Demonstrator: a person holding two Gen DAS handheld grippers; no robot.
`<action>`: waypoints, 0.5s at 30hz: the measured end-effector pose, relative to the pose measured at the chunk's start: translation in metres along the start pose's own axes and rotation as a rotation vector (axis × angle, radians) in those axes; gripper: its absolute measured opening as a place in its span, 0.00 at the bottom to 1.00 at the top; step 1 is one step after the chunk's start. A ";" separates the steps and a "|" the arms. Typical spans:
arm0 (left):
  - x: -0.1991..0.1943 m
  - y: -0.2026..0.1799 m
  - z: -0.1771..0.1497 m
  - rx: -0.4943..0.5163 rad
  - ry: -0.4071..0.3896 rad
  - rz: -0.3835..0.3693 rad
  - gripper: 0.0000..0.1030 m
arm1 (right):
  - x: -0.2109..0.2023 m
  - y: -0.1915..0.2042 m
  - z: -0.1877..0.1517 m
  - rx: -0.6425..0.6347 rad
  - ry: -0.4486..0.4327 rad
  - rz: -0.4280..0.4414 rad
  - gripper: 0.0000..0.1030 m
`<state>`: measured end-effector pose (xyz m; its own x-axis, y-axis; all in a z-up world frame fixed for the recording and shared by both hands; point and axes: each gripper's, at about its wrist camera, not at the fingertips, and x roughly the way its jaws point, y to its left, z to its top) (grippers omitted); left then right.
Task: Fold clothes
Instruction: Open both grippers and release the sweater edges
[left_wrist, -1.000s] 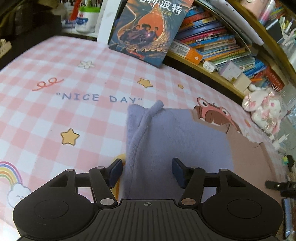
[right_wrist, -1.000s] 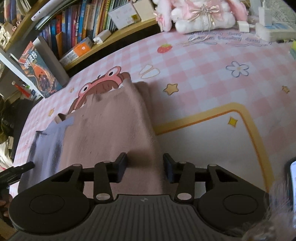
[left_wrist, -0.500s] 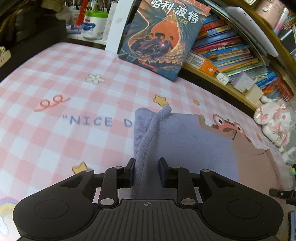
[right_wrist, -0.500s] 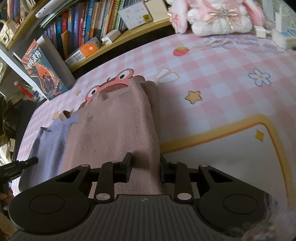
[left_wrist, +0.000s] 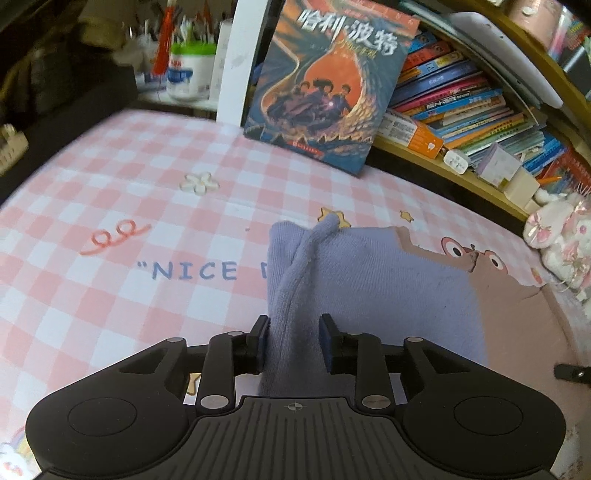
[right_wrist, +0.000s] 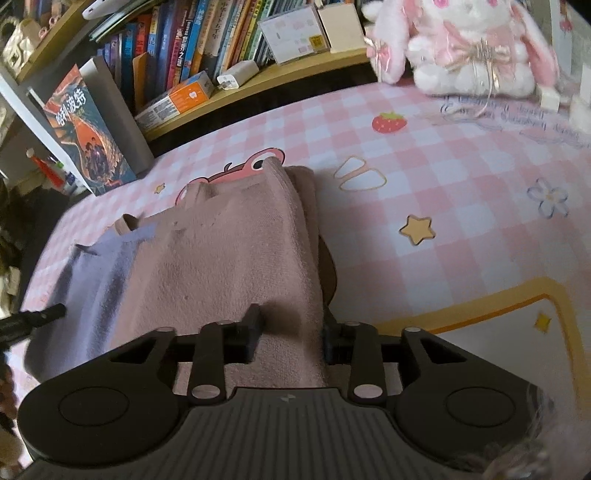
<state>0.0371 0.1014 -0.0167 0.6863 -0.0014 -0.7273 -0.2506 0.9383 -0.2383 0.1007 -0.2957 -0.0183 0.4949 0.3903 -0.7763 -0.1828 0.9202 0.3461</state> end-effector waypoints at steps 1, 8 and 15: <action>-0.006 -0.003 0.000 0.012 -0.017 -0.001 0.34 | -0.003 0.002 0.000 -0.019 -0.008 -0.006 0.45; -0.049 -0.021 -0.004 0.019 -0.135 0.035 0.58 | -0.024 0.018 0.001 -0.133 -0.083 -0.052 0.75; -0.082 -0.032 -0.016 -0.015 -0.208 0.080 0.75 | -0.040 0.024 -0.003 -0.195 -0.151 -0.084 0.87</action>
<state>-0.0223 0.0664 0.0405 0.7895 0.1457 -0.5962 -0.3188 0.9274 -0.1955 0.0738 -0.2890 0.0191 0.6339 0.3171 -0.7054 -0.2890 0.9431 0.1642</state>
